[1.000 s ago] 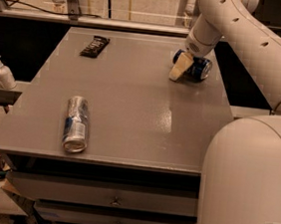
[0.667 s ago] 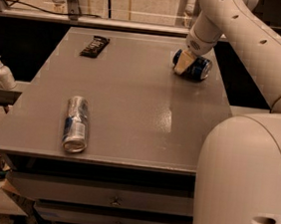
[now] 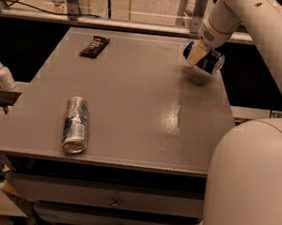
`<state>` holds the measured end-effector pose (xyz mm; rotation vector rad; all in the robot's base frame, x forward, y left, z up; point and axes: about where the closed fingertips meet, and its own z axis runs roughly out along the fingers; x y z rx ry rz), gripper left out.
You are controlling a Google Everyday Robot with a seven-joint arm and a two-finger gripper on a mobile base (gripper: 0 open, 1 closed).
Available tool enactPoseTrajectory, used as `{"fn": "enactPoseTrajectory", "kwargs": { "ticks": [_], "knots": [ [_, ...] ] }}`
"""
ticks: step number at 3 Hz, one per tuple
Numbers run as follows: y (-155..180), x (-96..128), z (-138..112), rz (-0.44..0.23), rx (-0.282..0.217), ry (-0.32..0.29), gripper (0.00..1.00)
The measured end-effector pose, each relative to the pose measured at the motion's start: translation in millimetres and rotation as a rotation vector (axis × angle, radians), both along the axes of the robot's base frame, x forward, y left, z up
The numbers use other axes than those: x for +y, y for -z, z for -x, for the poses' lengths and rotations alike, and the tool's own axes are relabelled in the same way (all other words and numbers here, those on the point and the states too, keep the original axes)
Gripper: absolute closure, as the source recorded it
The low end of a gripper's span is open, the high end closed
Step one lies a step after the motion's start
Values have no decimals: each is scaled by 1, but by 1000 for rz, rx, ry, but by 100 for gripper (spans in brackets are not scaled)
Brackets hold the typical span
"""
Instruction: Place pepsi can upright
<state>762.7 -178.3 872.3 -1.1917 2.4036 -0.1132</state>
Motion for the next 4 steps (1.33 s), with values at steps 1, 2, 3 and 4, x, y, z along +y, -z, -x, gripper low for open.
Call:
{"fn": "enactPoseTrajectory", "kwargs": {
  "ticks": [1,2,3,4],
  "knots": [
    [-22,-2,27,-120,-6,-9,100],
    [-46,13,55,-315,-15,-44,100],
    [-64,41,80,-547,-34,-89,100],
    [-73,57,85,-621,-31,-111,100]
  ]
}}
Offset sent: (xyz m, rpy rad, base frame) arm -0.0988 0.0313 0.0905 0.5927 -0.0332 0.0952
